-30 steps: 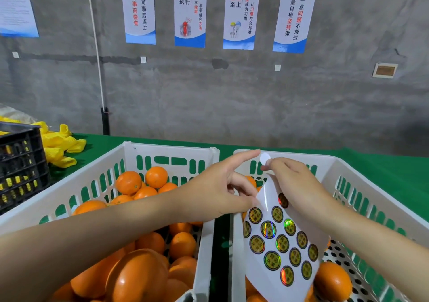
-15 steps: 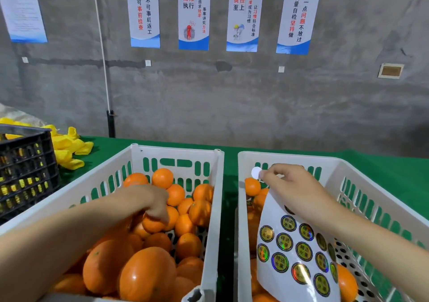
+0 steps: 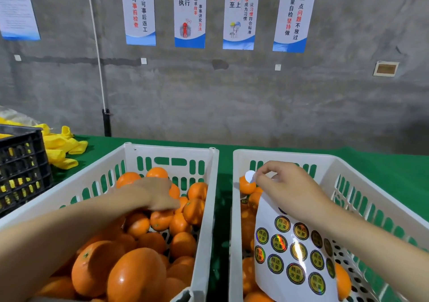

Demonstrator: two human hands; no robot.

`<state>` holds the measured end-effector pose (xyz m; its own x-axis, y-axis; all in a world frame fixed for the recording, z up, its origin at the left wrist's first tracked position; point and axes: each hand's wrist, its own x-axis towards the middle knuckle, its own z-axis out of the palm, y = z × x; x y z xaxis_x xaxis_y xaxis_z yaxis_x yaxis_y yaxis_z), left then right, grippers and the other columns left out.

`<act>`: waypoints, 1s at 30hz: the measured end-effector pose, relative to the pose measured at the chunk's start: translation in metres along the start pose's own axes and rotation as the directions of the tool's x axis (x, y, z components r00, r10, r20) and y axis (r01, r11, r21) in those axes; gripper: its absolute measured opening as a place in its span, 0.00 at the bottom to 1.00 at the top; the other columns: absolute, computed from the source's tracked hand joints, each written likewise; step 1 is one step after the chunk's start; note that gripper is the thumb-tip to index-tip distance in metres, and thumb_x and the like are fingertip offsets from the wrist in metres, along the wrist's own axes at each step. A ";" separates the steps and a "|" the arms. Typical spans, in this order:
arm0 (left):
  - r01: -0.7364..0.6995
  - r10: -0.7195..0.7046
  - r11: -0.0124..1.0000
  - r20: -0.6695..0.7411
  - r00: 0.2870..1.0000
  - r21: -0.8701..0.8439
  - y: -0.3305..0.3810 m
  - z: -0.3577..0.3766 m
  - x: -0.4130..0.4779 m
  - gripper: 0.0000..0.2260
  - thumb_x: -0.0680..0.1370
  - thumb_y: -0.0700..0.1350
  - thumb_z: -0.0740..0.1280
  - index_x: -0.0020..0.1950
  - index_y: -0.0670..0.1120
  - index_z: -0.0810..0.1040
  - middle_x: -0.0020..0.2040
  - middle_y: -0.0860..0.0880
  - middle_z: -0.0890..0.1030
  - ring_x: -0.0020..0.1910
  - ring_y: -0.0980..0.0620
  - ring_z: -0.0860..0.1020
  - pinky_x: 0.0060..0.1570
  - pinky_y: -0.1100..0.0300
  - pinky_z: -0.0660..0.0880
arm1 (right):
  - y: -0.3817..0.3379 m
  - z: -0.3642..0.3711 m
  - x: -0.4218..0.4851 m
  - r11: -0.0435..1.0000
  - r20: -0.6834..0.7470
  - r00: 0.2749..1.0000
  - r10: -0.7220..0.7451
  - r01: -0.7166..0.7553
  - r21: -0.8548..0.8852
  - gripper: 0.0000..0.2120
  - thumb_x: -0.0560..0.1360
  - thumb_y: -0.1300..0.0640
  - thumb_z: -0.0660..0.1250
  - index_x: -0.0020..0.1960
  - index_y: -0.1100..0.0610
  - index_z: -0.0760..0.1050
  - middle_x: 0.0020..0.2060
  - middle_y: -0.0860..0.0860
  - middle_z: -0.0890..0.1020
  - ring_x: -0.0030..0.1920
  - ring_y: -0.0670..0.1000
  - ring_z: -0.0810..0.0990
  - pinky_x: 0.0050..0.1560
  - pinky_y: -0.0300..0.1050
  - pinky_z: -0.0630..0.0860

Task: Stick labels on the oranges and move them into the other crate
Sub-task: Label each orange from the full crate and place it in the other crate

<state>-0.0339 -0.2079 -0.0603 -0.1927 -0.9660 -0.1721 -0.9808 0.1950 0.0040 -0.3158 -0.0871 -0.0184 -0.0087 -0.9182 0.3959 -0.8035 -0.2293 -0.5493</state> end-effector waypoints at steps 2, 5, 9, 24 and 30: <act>0.000 -0.029 0.995 -0.285 0.958 -0.102 0.006 -0.013 -0.003 0.26 0.73 0.68 0.59 0.57 0.48 0.72 0.48 0.49 0.80 0.42 0.51 0.75 0.38 0.56 0.70 | 0.000 -0.001 0.001 1.000 -0.033 0.999 -0.001 0.000 -0.031 0.07 0.76 0.44 0.62 0.44 0.43 0.78 0.34 0.53 0.84 0.37 0.53 0.82 0.40 0.54 0.79; -0.097 -0.011 0.986 -0.644 0.765 -0.132 0.027 -0.027 -0.013 0.26 0.75 0.72 0.57 0.55 0.50 0.71 0.43 0.50 0.80 0.39 0.49 0.75 0.36 0.56 0.69 | -0.001 -0.003 0.002 0.998 -0.085 0.996 -0.027 0.022 -0.059 0.07 0.75 0.46 0.62 0.42 0.42 0.78 0.30 0.51 0.82 0.32 0.49 0.79 0.36 0.50 0.77; -0.443 0.097 0.856 -0.759 0.644 -0.266 0.055 -0.028 -0.038 0.31 0.69 0.80 0.51 0.61 0.61 0.68 0.38 0.62 0.73 0.36 0.62 0.72 0.33 0.66 0.63 | -0.002 -0.007 0.002 0.997 -0.194 0.978 -0.075 0.068 -0.040 0.07 0.77 0.43 0.62 0.45 0.43 0.77 0.22 0.46 0.75 0.25 0.45 0.72 0.30 0.45 0.69; -0.739 0.486 0.605 -0.597 0.638 -0.298 0.082 -0.019 -0.059 0.28 0.71 0.69 0.69 0.67 0.72 0.60 0.59 0.75 0.68 0.59 0.69 0.72 0.47 0.72 0.71 | -0.023 -0.014 -0.011 0.897 -0.262 0.887 -0.380 0.284 -0.339 0.05 0.75 0.52 0.70 0.49 0.50 0.83 0.19 0.41 0.65 0.21 0.39 0.62 0.29 0.38 0.68; -0.730 0.477 0.611 -0.594 0.648 -0.307 0.082 -0.018 -0.059 0.27 0.73 0.66 0.71 0.67 0.69 0.62 0.59 0.71 0.71 0.58 0.65 0.74 0.48 0.70 0.74 | -0.026 -0.016 -0.013 0.899 -0.192 0.903 -0.384 0.318 -0.302 0.07 0.75 0.49 0.67 0.47 0.48 0.83 0.22 0.44 0.73 0.23 0.41 0.66 0.31 0.43 0.72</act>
<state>-0.1034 -0.1381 -0.0316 -0.6101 -0.6341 0.4751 -0.4677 0.7722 0.4300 -0.3046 -0.0636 0.0025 0.1865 -0.6796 0.7095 -0.9048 -0.4002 -0.1455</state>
